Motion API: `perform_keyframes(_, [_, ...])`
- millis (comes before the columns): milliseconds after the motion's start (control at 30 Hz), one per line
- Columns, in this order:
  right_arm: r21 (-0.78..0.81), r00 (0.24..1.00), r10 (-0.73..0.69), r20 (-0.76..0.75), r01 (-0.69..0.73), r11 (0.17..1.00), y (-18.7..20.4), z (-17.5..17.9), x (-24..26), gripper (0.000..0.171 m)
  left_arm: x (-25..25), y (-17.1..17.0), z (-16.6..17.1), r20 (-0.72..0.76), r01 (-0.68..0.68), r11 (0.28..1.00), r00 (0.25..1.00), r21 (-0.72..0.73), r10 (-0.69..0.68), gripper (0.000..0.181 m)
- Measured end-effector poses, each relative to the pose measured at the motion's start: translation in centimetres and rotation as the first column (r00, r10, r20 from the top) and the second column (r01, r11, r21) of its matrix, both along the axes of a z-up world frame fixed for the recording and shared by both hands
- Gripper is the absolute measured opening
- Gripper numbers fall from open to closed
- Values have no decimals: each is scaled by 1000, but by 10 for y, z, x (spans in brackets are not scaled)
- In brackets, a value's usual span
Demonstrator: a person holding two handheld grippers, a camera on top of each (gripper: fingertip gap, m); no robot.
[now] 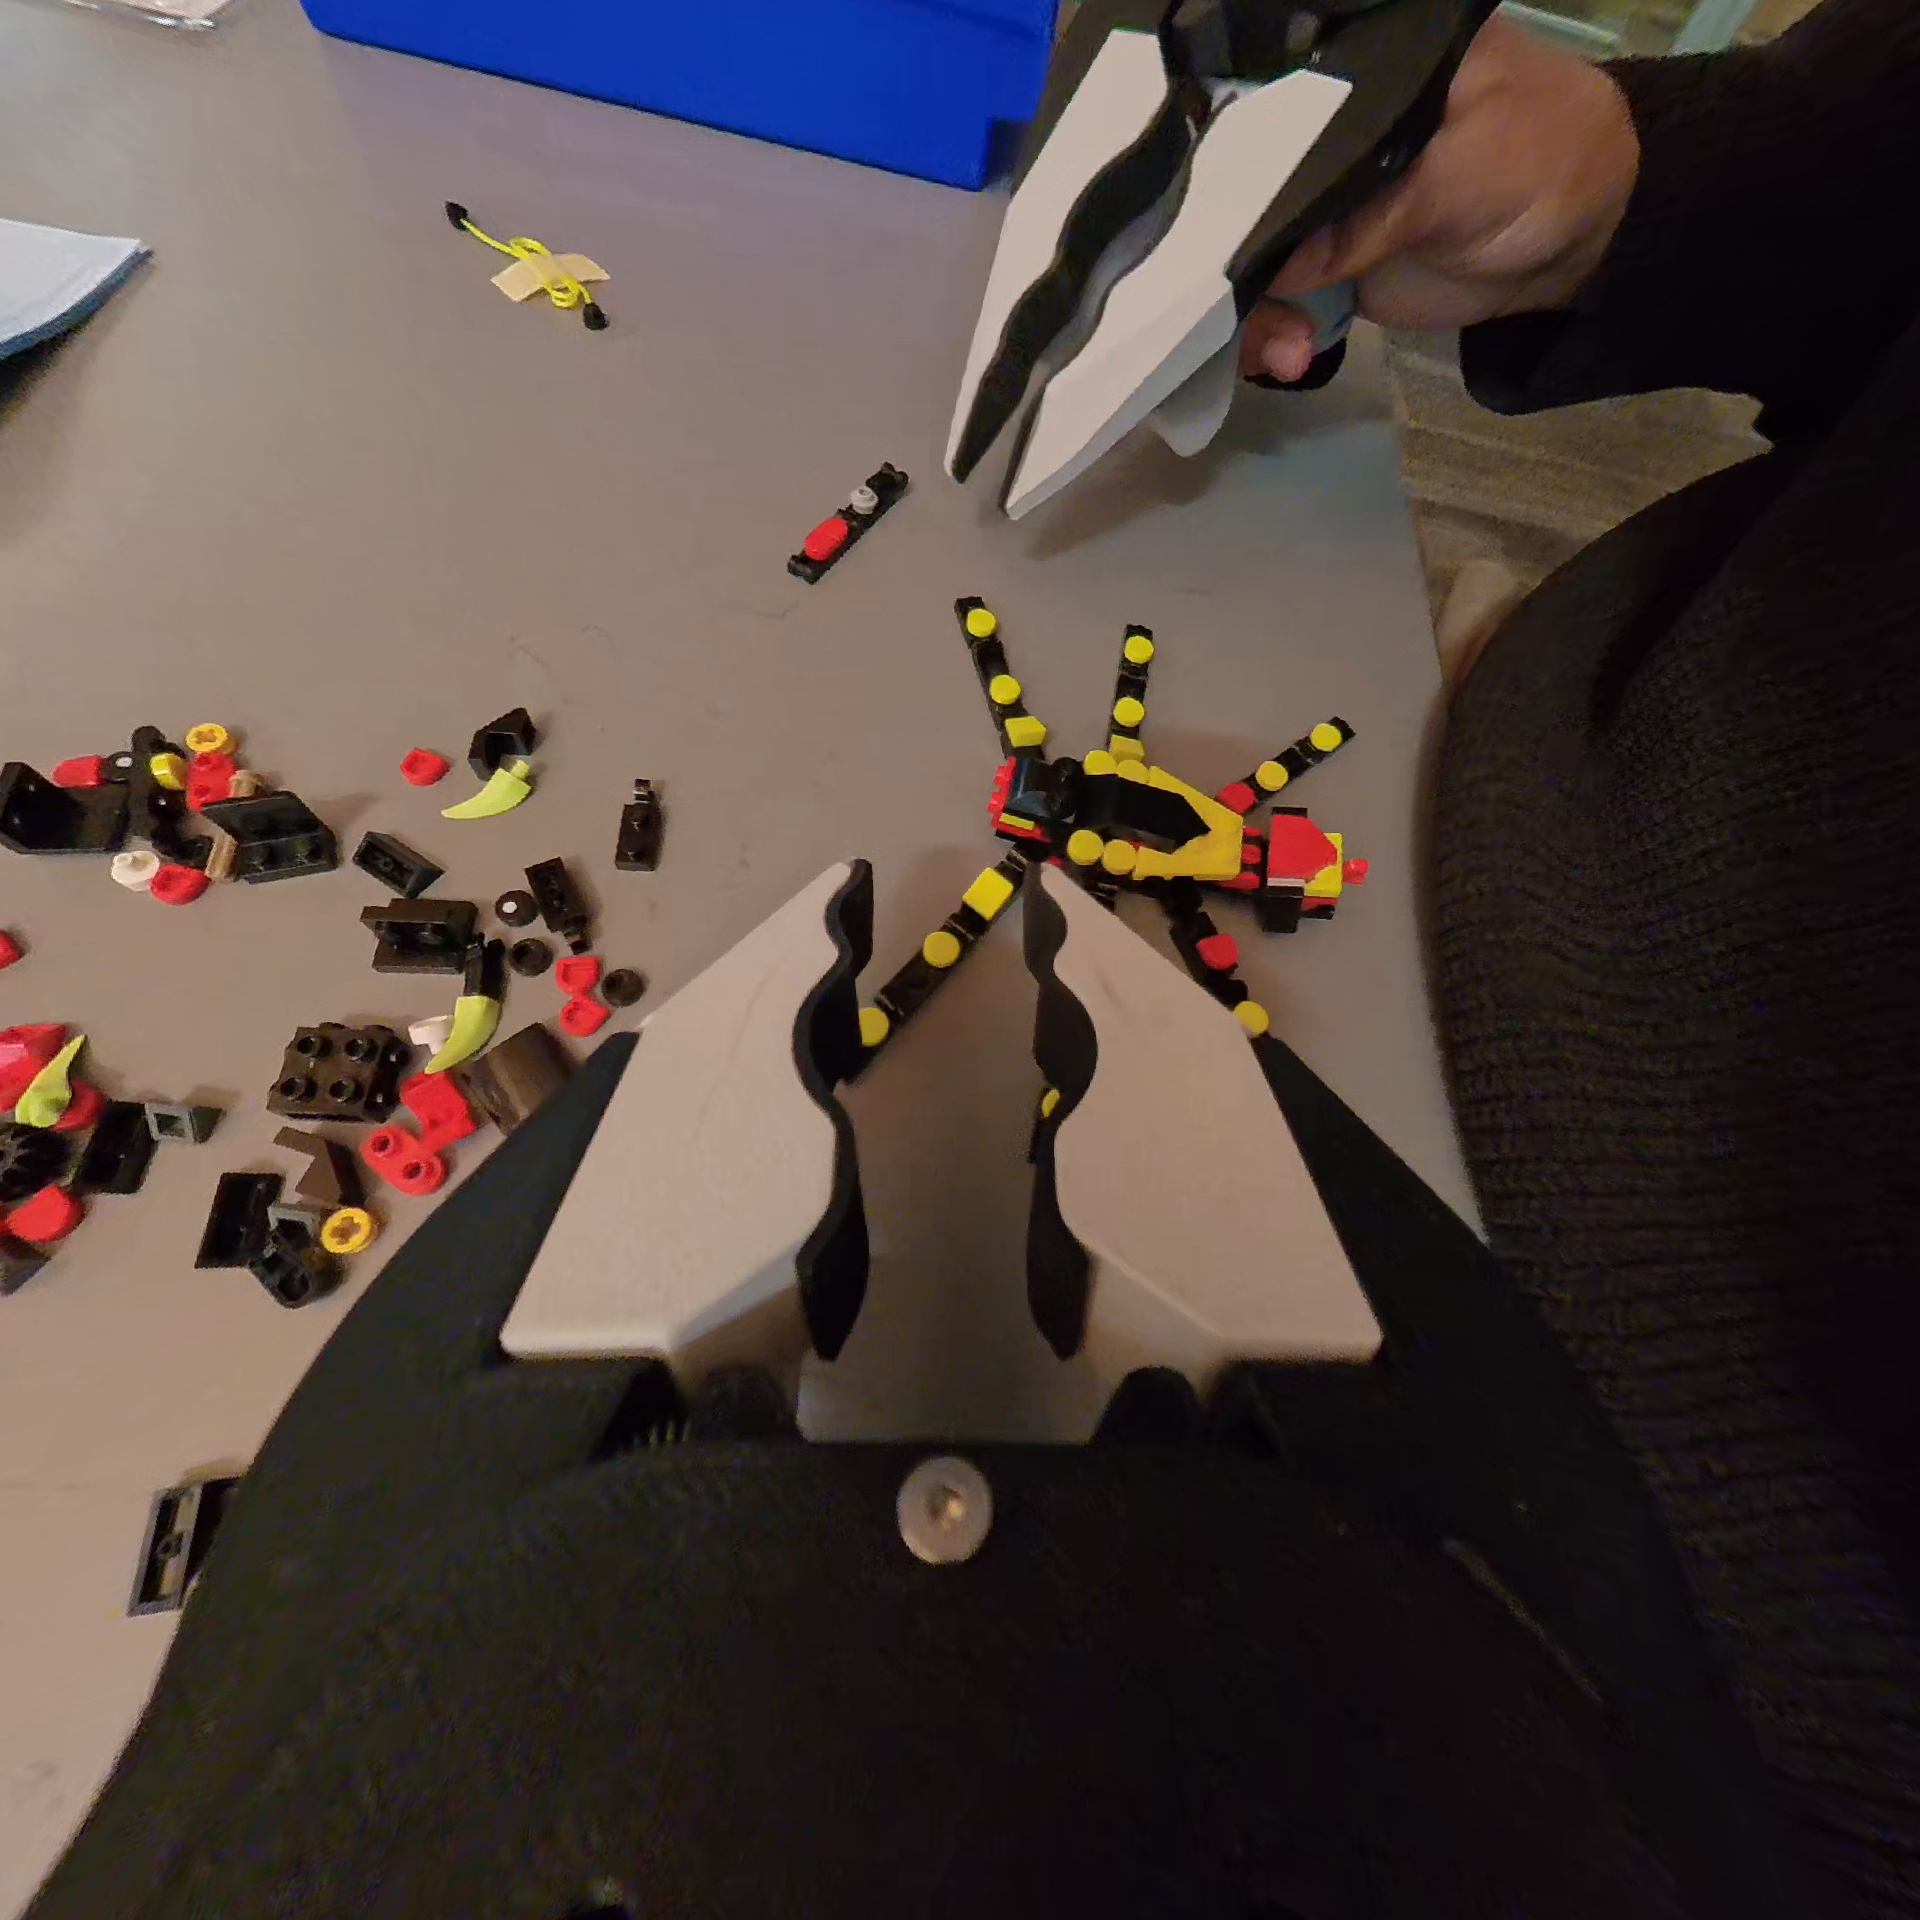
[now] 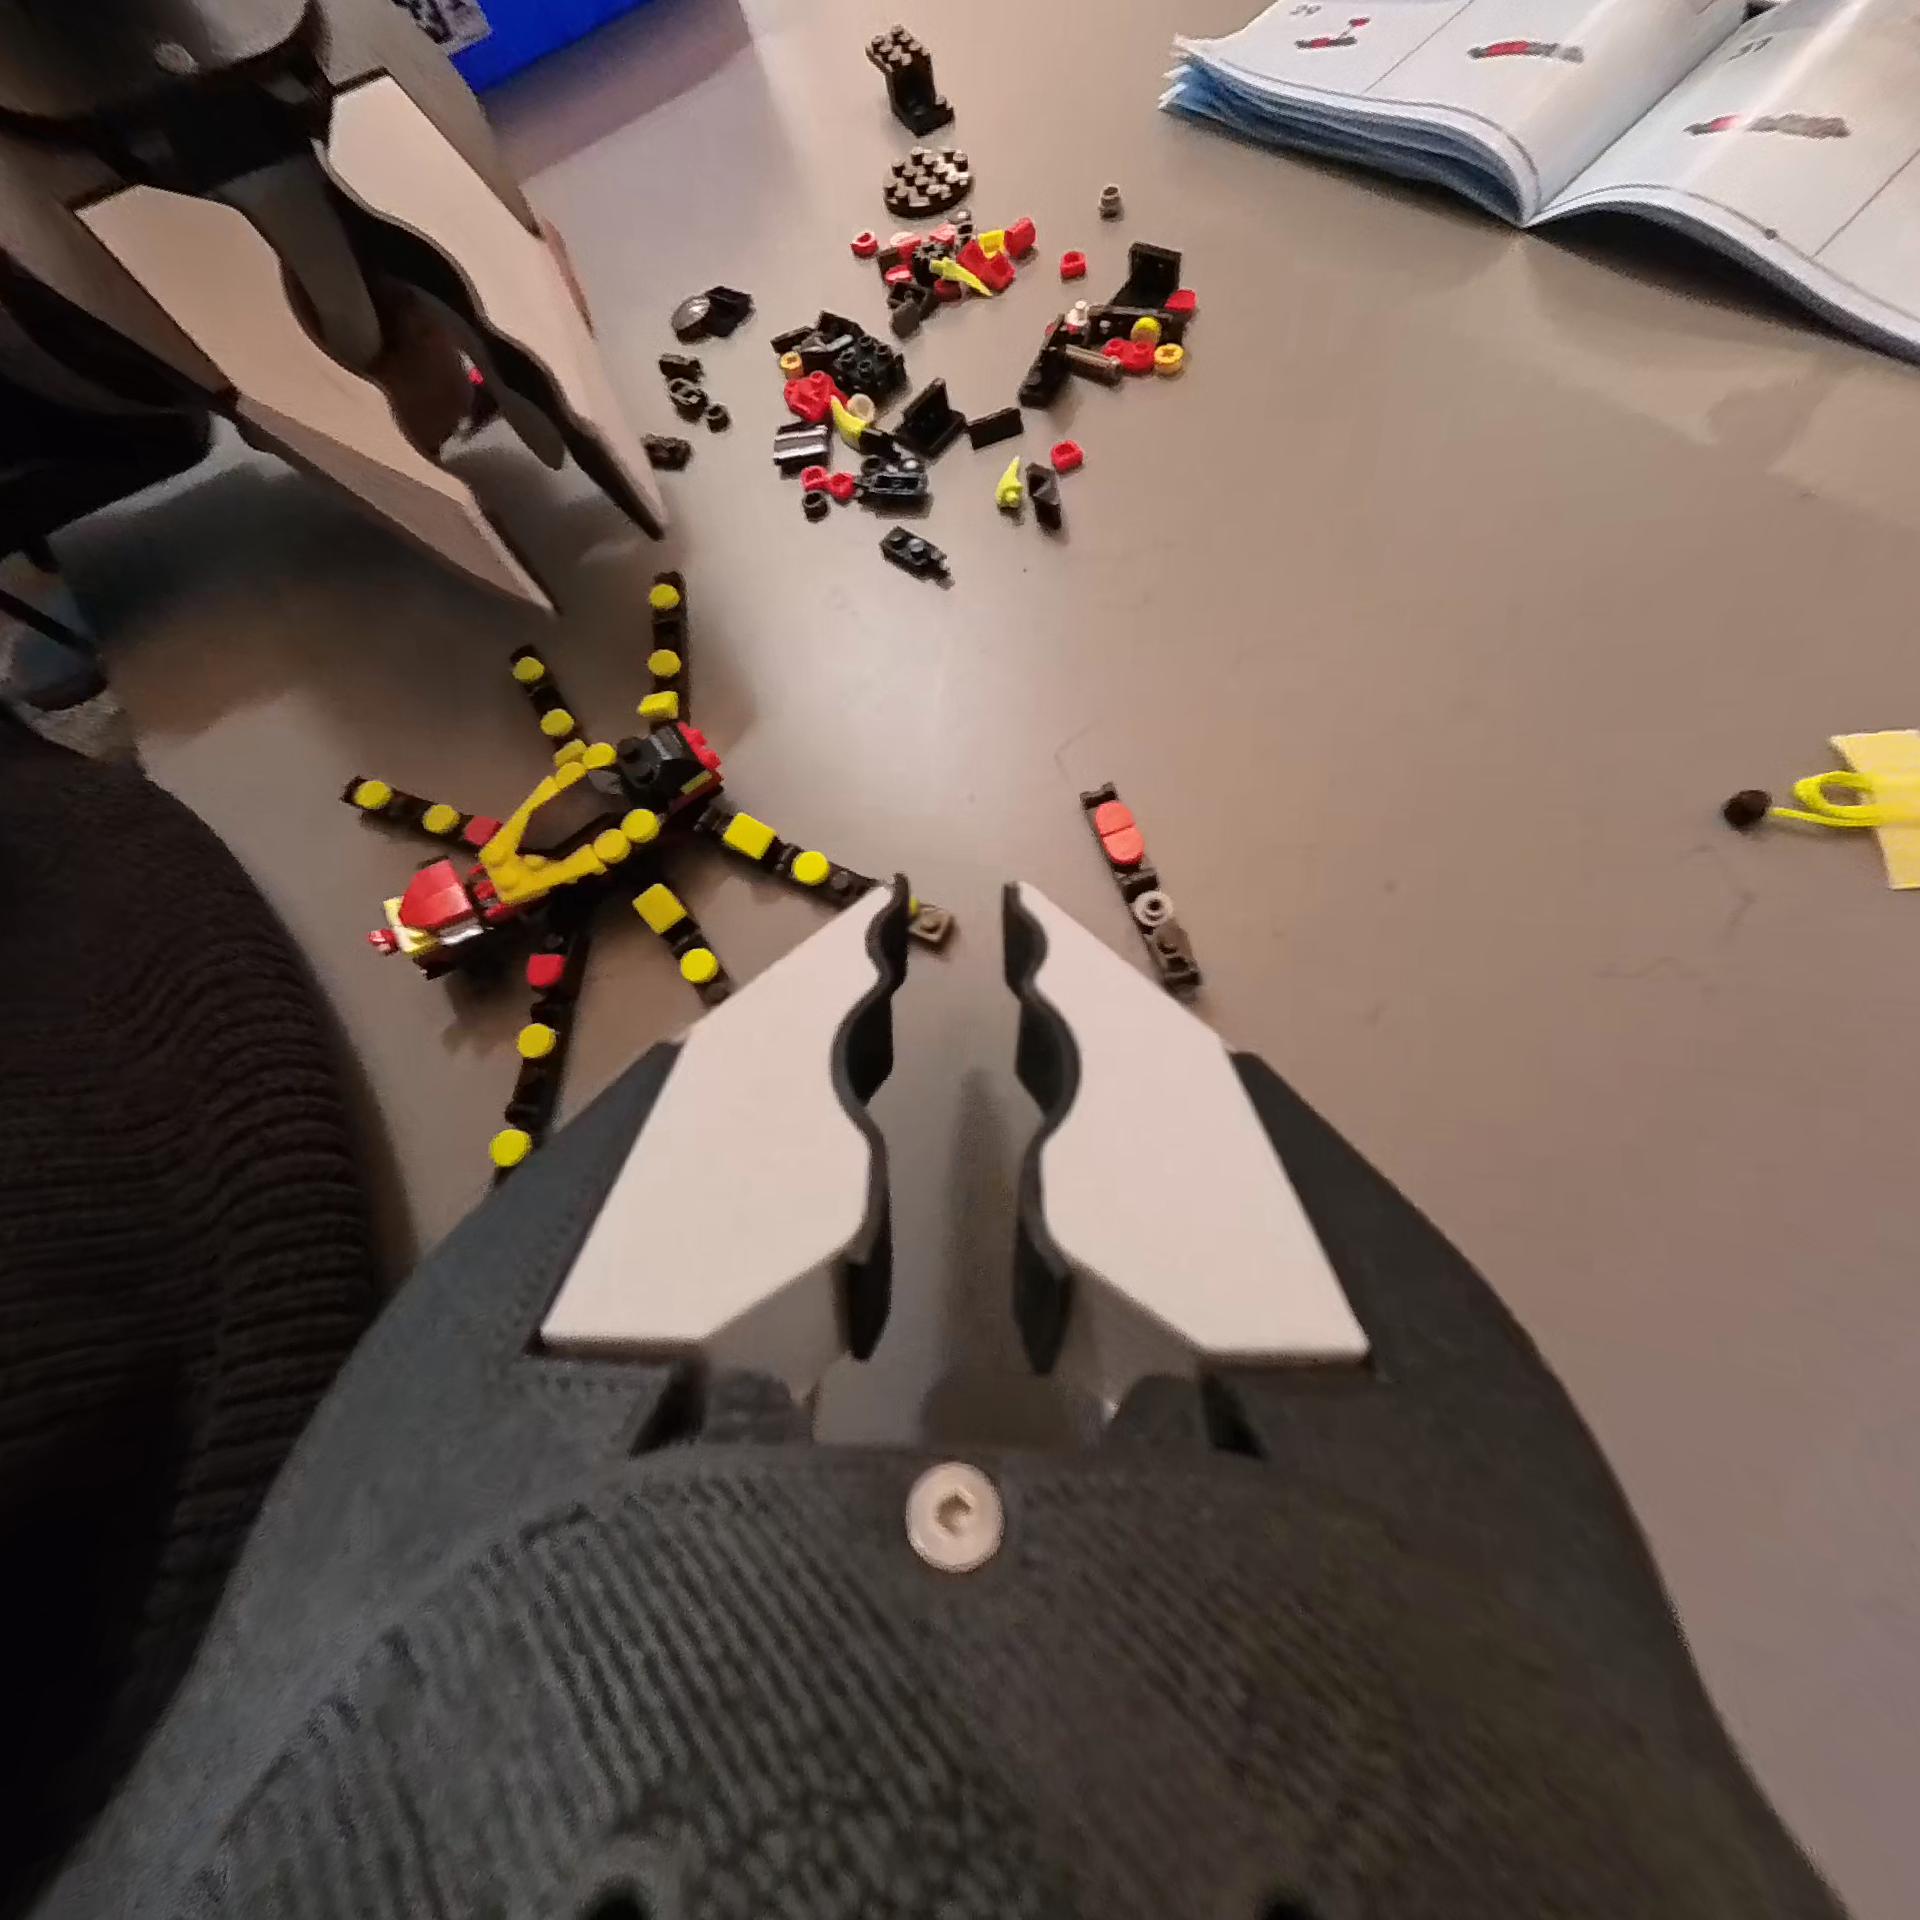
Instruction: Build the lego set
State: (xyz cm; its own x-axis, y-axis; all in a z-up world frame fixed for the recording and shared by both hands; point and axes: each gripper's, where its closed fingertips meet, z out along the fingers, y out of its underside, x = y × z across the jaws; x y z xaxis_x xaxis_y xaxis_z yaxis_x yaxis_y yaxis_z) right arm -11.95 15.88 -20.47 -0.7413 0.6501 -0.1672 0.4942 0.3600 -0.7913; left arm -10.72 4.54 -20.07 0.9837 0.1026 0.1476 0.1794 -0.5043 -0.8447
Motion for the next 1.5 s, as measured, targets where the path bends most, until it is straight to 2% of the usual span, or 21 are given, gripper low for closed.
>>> perform_keyframes(233, [100, 996, -57, -66, 64, 993, 27, -3, -18, 37, -7, 0, 2, 16, -31, 999, 999, 18, 31, 29])
perform_keyframes(433, [193, 997, -44, -65, 56, 980, 37, -17, -26, 37, -7, -1, 2, 5, -30, 999, 1000, 12, 30, 29])
perform_keyframes(533, [177, 999, -25, -45, 32, 984, 36, -20, -26, 37, -6, -1, 2, -3, -30, 999, 1000, 12, 30, 29])
perform_keyframes(800, [213, 999, 36, -32, -28, 977, 29, -29, -24, 31, -6, -1, 4, -13, -29, 999, 999, 13, 29, 28])
perform_keyframes(900, [208, 998, 63, -28, -56, 976, 26, -29, -24, 23, -5, 2, 5, -14, -29, 999, 999, 20, 29, 28])
perform_keyframes(1000, [199, 995, 95, -21, -89, 976, 23, -29, -22, 6, -5, 9, 10, 1, -36, 999, 999, 40, 36, 29])
perform_keyframes(1133, [225, 993, 112, -32, -102, 969, 20, -28, -22, 6, -1, 18, 15, 16, -46, 997, 999, 61, 45, 31])
perform_keyframes(1233, [217, 983, 142, -115, -115, 969, 12, -10, -20, 6, -5, 22, 17, 26, -91, 994, 996, 67, 90, 35])
perform_keyframes(1300, [192, 960, 178, -217, -137, 972, 1, 12, -17, 6, -7, 26, 23, 84, -138, 986, 988, 95, 130, 44])
perform_keyframes(1367, [184, 914, 226, -336, -171, 968, -11, 35, -10, 6, -5, 33, 36, 223, -185, 969, 964, 163, 146, 53])
perform_keyframes(1433, [206, 854, 280, -438, -208, 956, -23, 52, 1, 6, 2, 43, 53, 430, -229, 940, 897, 254, 102, 57])
perform_keyframes(1500, [238, 801, 315, -508, -221, 946, -33, 62, 10, 6, 10, 50, 64, 602, -268, 910, 798, 315, 27, 56])
